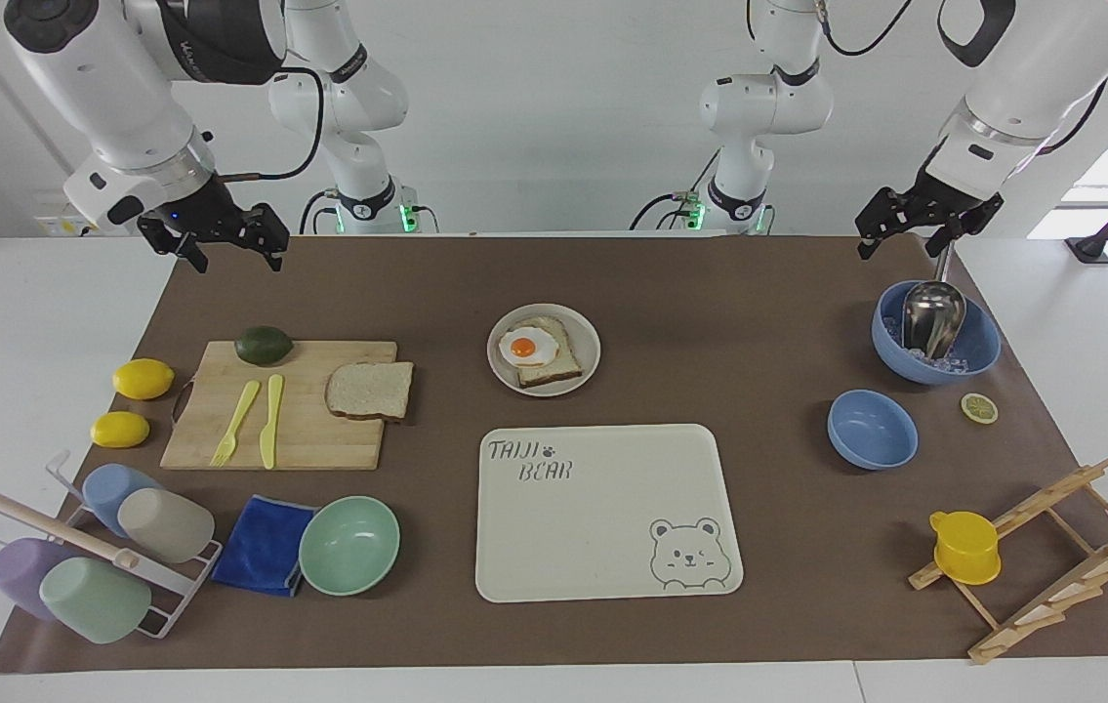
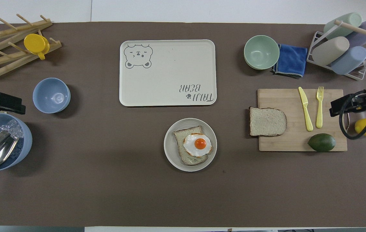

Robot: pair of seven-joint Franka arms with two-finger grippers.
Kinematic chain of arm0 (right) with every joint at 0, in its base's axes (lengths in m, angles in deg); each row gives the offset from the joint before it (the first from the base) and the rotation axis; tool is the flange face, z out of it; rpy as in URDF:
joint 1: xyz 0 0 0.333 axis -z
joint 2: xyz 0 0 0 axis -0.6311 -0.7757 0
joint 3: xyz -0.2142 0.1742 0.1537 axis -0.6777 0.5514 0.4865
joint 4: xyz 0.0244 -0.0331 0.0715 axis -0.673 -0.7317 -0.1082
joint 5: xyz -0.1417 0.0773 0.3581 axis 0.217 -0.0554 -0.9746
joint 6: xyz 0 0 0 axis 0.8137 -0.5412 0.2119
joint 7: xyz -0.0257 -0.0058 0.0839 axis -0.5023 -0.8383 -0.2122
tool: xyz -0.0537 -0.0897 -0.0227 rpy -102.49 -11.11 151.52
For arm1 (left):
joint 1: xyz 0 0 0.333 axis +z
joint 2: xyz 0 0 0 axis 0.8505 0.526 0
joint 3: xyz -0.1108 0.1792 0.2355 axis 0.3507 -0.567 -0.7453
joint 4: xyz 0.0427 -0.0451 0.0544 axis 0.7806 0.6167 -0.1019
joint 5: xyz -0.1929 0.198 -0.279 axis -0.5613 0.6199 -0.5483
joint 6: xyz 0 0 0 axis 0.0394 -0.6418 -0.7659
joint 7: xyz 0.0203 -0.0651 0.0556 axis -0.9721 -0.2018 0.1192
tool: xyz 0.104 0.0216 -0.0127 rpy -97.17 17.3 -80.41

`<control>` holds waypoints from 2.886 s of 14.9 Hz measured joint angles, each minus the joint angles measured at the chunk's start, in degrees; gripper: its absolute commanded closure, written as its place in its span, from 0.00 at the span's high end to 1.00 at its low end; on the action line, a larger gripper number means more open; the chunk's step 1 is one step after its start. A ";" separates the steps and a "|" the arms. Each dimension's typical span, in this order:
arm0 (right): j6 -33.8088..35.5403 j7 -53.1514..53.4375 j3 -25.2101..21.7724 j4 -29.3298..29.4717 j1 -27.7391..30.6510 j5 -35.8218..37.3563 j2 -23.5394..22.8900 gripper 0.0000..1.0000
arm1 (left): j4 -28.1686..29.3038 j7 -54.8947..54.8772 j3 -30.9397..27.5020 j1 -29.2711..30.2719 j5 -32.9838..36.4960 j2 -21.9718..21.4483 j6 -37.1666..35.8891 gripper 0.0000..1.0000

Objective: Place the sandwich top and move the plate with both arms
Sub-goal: 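Reach the right gripper toward the bread slice on the cutting board, then grasp the bread slice with the right gripper and carry it over the plate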

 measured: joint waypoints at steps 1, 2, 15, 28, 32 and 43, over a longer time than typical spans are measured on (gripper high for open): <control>0.00 0.01 0.01 0.00 0.00 0.00 0.00 1.00 | 0.00 0.00 0.00 0.00 0.00 0.00 0.00 1.00; 0.00 0.05 0.01 0.00 0.00 0.00 0.01 1.00 | 0.00 0.00 0.00 0.00 0.00 0.00 0.00 1.00; -9.61 18.30 1.33 -8.84 -10.84 10.94 -1.84 1.00 | 0.00 0.00 0.00 0.00 0.00 0.00 0.00 1.00; -26.27 46.96 1.29 -21.34 -27.32 30.09 -19.80 1.00 | 0.00 0.00 0.00 0.00 0.00 0.00 0.00 1.00; -26.28 46.96 1.10 -21.34 -26.16 31.61 -19.50 0.84 | 0.00 0.00 0.00 0.00 0.00 0.00 0.00 1.00; -16.09 39.01 1.36 -14.51 -25.60 32.32 -19.02 0.00 | 0.00 0.00 0.00 0.00 0.00 0.00 0.00 1.00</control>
